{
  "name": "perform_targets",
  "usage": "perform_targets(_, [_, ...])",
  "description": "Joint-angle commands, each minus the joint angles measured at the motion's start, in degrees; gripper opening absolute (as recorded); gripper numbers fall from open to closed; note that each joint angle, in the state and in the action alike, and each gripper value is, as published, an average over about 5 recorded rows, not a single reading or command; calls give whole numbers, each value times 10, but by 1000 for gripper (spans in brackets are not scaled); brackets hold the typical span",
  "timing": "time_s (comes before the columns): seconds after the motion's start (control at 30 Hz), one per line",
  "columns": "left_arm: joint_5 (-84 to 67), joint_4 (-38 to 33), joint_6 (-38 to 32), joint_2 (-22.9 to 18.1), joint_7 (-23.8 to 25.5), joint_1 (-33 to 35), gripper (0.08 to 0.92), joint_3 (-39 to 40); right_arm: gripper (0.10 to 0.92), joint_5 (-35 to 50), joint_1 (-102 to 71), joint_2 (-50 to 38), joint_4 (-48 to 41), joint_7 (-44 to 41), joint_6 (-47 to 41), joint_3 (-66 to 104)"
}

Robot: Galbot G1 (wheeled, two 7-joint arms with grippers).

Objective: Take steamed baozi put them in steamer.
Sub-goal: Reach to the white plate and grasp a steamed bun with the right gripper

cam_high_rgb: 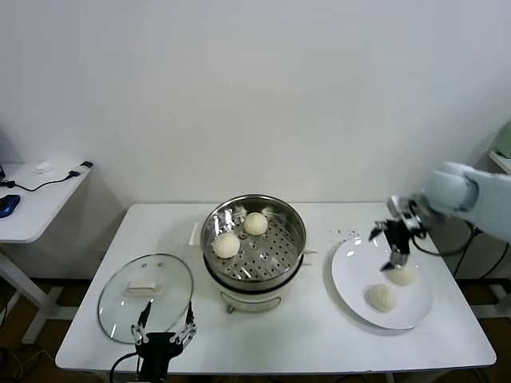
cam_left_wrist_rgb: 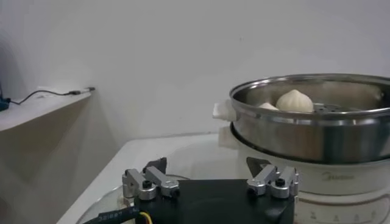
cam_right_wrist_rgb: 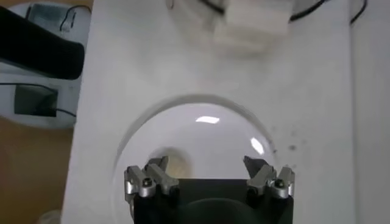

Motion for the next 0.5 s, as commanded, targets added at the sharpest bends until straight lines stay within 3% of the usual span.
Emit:
perform_targets(0.03, [3,3,0,-1,0,2,823,1,823,-86,-233,-83,10,34,-20,152])
perform_targets(0.5, [11,14,-1,-6,-1,-2,823,9,823,-99,-312,-22,-54,62,-37,230])
